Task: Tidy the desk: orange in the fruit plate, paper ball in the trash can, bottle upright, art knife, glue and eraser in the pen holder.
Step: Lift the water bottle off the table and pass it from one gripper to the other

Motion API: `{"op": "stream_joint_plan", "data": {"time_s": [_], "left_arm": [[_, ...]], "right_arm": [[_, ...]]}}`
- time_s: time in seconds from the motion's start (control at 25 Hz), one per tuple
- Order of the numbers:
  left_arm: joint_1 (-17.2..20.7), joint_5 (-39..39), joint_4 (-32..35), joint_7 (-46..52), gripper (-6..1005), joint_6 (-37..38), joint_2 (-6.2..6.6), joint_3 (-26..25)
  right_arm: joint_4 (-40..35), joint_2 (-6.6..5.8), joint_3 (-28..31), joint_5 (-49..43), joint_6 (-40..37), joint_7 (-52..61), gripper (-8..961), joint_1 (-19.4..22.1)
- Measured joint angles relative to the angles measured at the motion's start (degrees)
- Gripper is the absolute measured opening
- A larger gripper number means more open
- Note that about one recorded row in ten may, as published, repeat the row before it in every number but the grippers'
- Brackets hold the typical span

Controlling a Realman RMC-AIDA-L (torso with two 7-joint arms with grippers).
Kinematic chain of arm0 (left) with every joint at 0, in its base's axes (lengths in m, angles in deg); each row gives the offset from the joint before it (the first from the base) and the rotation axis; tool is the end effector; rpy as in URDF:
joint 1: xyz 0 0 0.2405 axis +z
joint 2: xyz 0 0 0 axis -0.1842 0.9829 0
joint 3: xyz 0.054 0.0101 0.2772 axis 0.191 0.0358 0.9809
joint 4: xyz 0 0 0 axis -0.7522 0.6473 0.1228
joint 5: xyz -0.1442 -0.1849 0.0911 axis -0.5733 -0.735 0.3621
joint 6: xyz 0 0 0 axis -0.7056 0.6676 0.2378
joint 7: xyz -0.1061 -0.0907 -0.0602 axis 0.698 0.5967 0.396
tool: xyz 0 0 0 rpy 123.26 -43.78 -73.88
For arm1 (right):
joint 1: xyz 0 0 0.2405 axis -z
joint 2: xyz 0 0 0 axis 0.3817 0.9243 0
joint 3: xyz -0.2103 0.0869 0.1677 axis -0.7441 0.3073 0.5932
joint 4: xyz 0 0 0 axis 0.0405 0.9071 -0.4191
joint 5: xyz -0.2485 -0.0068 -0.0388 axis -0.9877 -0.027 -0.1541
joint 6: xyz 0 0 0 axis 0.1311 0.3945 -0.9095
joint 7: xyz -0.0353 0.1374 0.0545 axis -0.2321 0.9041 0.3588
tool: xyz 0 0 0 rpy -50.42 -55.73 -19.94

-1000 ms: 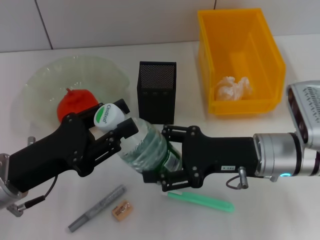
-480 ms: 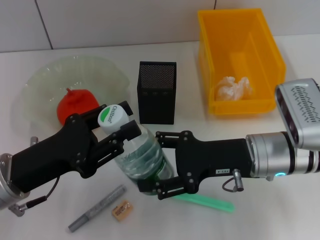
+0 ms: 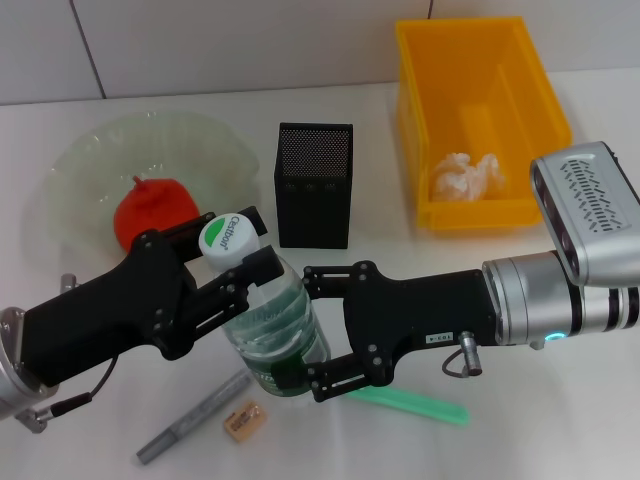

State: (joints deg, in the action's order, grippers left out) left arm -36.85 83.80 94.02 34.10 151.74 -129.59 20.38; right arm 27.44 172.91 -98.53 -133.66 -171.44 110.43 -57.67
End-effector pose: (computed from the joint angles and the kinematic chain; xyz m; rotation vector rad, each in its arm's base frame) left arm -0.2747 0.3050 -0.0515 -2.5821 -0.4644 -1.5144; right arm 0.2418 0.3496 -0.1020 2.9828 -0.2220 -0.9449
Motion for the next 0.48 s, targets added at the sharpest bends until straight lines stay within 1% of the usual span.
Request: {"op": "stream_joint_plan", "data": {"time_s": [0.32, 0.48], "left_arm": [[0.27, 0.58, 0.98, 0.13, 434, -0.22, 0.11, -0.02], [0.31, 1.42, 1.56, 0.54, 433, -0.39, 0.17, -0.09]], "right_arm": [[-0.52, -0.10, -0.20, -0.21, 0.18, 0.92, 832, -0.20], [-2.59, -0.20, -0.33, -1.09, 0.11, 2.63, 832, 0.24]]}}
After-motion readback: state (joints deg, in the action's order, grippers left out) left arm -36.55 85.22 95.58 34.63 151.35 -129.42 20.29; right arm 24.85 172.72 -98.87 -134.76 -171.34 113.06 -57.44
